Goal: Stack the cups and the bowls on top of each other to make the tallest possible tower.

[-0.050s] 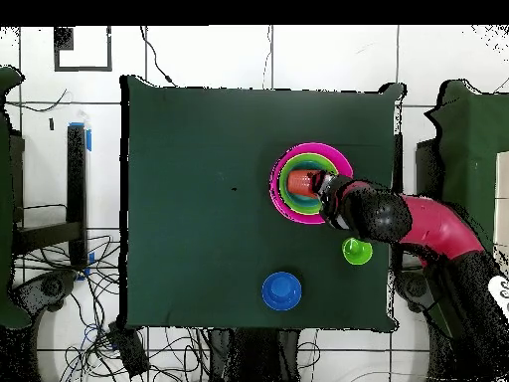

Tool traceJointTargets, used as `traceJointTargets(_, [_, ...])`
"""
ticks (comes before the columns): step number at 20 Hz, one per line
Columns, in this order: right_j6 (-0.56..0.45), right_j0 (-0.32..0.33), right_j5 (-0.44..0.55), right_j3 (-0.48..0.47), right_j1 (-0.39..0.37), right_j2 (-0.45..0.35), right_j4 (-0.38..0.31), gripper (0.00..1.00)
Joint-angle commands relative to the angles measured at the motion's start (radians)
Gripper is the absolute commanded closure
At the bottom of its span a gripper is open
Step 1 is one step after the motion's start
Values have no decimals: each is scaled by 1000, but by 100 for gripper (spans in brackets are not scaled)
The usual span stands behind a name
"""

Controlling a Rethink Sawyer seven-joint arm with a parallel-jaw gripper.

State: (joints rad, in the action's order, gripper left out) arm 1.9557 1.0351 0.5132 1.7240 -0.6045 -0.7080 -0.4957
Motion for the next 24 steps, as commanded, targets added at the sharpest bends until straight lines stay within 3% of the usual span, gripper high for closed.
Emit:
traceJointTargets(1, [-153, -57, 0, -3, 58, -33, -84, 0])
traceJointTargets(18, [-201, -32, -33, -39, 170, -70, -115, 0])
traceJointTargets(19, [-211, -20, -38, -40, 183, -87, -118, 100])
traceJointTargets(24, [-221, -13, -11, -40, 172, -103, -111, 100])
